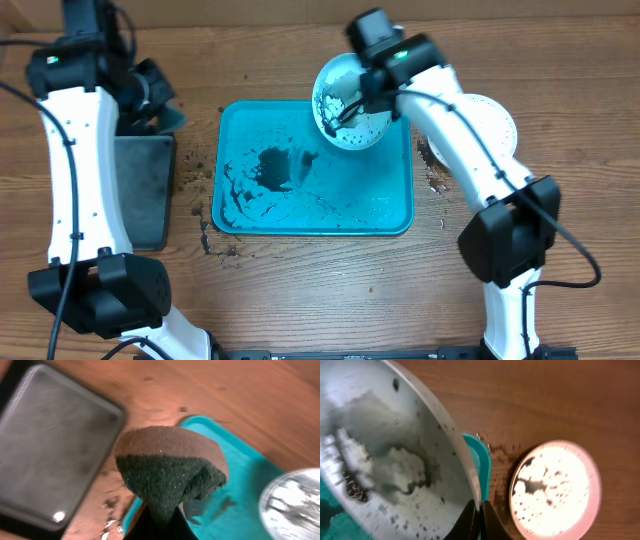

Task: Clean dirty plates on tray and stack at the side
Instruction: 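Lift the second white plate with the right gripper and stack it on the pile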

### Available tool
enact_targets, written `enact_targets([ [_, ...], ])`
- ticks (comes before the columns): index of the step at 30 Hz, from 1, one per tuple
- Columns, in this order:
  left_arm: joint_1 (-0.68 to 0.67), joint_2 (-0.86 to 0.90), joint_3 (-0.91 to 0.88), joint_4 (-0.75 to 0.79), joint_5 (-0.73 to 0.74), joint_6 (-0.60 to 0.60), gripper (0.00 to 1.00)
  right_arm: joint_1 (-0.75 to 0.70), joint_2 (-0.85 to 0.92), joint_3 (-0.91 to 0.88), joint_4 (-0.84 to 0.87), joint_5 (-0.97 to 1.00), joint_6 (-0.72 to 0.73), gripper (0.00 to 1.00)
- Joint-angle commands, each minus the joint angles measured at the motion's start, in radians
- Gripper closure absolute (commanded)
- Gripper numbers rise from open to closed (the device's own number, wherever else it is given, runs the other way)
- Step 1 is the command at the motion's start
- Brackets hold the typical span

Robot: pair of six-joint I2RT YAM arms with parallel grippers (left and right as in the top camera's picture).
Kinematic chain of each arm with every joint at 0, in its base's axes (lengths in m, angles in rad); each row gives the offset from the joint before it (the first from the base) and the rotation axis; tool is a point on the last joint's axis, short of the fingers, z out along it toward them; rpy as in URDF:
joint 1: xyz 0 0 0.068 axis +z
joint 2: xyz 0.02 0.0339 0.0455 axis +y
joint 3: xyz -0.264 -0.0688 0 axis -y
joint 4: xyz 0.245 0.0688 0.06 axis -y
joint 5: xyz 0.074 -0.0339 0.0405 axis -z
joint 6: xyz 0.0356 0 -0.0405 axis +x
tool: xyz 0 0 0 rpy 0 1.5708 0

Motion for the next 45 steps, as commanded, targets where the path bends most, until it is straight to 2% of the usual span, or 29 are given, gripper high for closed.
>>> enact_targets([
  [1,0.078,0.009,0.0,-0.038,-0.05,-0.011,0.96,0.146,-0.005,0.046,0.046,0.418,-0.126,0.96],
  [2,0.109,0.009,0.0,-0.05,-0.05,-0.011,0.96,0.204,-0.005,0.046,0.085,0.515,-0.177,0.96],
  [4,0.137,0.009,0.0,-0.054,-0.05,-0.01,0.96,0.271,-0.005,0.046,0.135,0.59,-0.249,0.96],
  [13,0.231,0.009,0.0,-0.09,-0.058,-0.006,0.96,0.48,-0.005,0.046,0.356,0.669,-0.667,0.96],
  [18,0.239,0.009,0.0,-0.1,-0.061,-0.007,0.96,0.512,-0.005,0.046,0.432,0.786,-0.748,0.96],
  [22,0.238,0.009,0.0,-0.092,-0.061,-0.007,0.96,0.511,-0.005,0.046,0.431,0.793,-0.747,0.96],
  [26,0.238,0.009,0.0,-0.093,-0.061,-0.006,0.96,0.497,-0.005,0.046,0.43,0.772,-0.697,0.96],
  [30,0.238,0.009,0.0,-0.093,-0.061,-0.006,0.96,0.435,-0.005,0.043,0.312,0.41,-0.478,0.96],
  [32,0.238,0.009,0.0,-0.094,-0.061,-0.006,0.96,0.385,-0.001,0.028,0.25,0.143,-0.43,0.96],
  [34,0.238,0.009,0.0,-0.096,-0.061,-0.006,0.96,0.329,0.003,0.008,0.211,-0.021,-0.43,0.96],
  [36,0.238,0.009,0.0,-0.096,-0.061,-0.007,0.96,0.283,0.003,0.005,0.174,-0.006,-0.394,0.96],
  [41,0.237,0.009,0.0,-0.089,-0.061,-0.007,0.96,0.196,-0.07,0.039,0.138,0.189,-0.11,0.96],
  [43,0.237,0.009,0.0,-0.09,-0.061,-0.006,0.96,0.153,-0.11,0.039,0.139,0.146,-0.061,0.96],
  [45,0.237,0.009,0.0,-0.09,-0.061,-0.006,0.96,0.079,-0.14,0.039,0.138,0.007,-0.054,0.96],
])
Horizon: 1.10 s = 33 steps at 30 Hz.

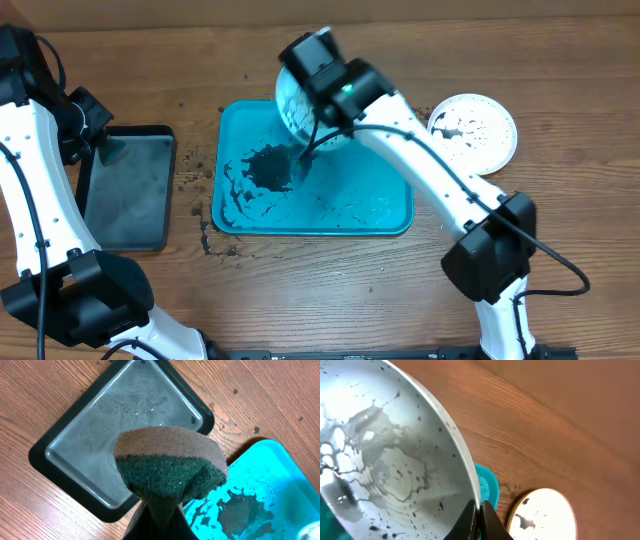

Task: Clean dirty plates on tray and stack at the side
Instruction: 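Lift the second white plate with the right gripper and stack it on the pile, then release the plate and withdraw the right gripper from the stack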

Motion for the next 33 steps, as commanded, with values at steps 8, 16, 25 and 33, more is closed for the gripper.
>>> enact_targets([
  [8,0.004,0.004,0.001,0.013,-0.01,-0.007,0.95,-0.474,-0.093,-0.006,-0.185,-0.572,0.164,0.96],
  [16,0.004,0.004,0.0,0.016,-0.01,-0.007,0.96,-0.776,-0.085,-0.166,-0.196,-0.573,0.184,0.96],
  [25,0.004,0.004,0.0,0.02,-0.01,-0.007,0.96,-0.889,-0.086,-0.394,-0.071,-0.646,0.183,0.79],
  [33,0.004,0.004,0.0,0.026,-0.011,0.016,0.96,-0.854,-0.086,-0.402,-0.029,-0.923,0.161,0.2],
])
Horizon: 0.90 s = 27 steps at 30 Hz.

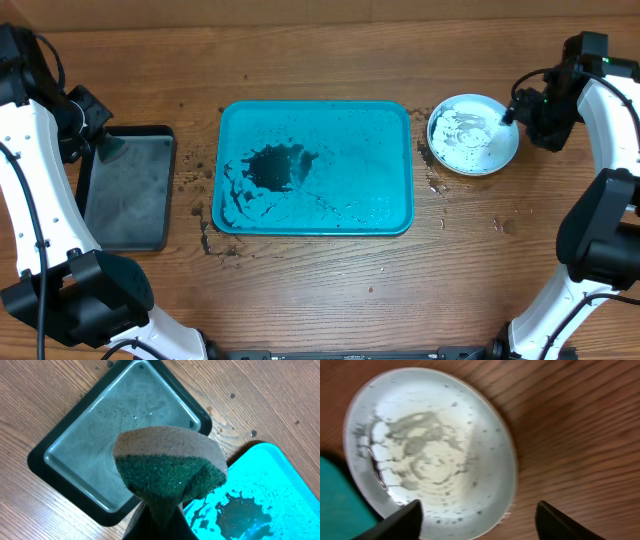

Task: Clean dirty plates on tray and stack at the side
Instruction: 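Release the plate and withdraw the right gripper from the stack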

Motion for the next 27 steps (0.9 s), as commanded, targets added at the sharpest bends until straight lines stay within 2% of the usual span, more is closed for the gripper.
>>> enact_targets([
  [1,0.004,0.006,0.0,0.008,-0.014,0.021,0.96,0.042,-0.004,0.002,0.006,-0.203,-0.032,0.18],
  [8,0.006,0.074,0.0,-0.004,-0.027,0.027,0.96,0.172,-0.014,0.018,-0.015,-0.243,-0.04,0.1],
  [17,0.018,0.285,0.0,-0.001,-0.101,0.027,0.96,0.306,-0.016,0.019,-0.011,-0.241,-0.04,0.0],
  [23,0.044,0.414,0.0,0.035,-0.102,0.042,0.94,0.34,-0.016,0.033,-0.019,-0.242,-0.059,0.0],
  [25,0.045,0.42,0.0,0.047,-0.102,0.066,0.81,0.34,-0.02,0.043,-0.02,-0.242,-0.059,0.0],
  [26,0.045,0.419,0.0,0.053,-0.1,0.08,0.64,0.34,-0.023,0.048,-0.019,-0.242,-0.059,0.0],
  [27,0.045,0.418,0.002,0.056,-0.099,0.08,0.22,0.34,-0.026,0.051,-0.02,-0.242,-0.059,0.0],
])
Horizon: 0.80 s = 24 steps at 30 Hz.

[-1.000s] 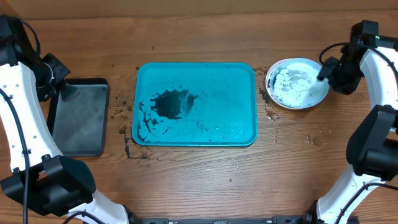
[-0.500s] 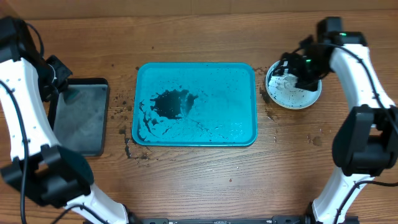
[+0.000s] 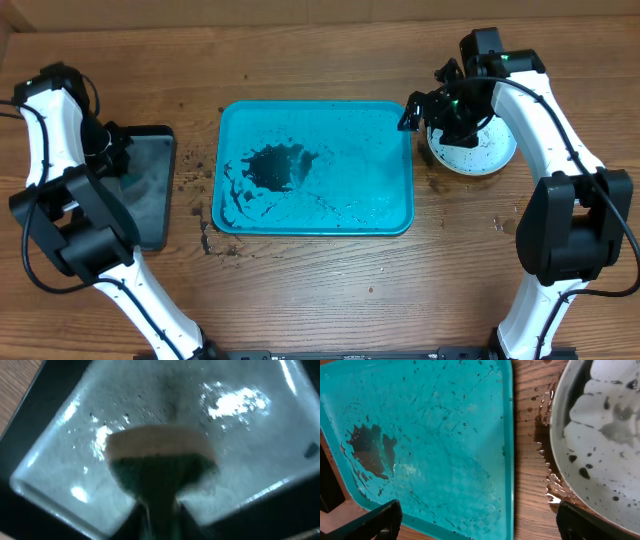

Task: Clean dirty plates on tray and stack at the side
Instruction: 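Release the plate and withdraw the right gripper from the stack, then lower the left gripper over the black tray and release the sponge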

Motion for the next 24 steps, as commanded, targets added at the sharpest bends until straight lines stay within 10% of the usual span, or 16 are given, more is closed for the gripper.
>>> enact_targets([
  [1,0.006,-0.002,0.006,0.012,-0.012,0.044,0.0,0.006,-0.028,0.048,0.001,-0.009,-0.01,0.0],
  [14,0.006,-0.037,0.218,-0.108,0.175,0.066,0.0,0.006,-0.161,0.053,-0.014,-0.009,-0.009,0.0],
  [24,-0.041,-0.413,0.215,-0.201,0.249,0.14,0.0,0.006,-0.335,0.053,-0.119,0.071,-0.086,0.0],
])
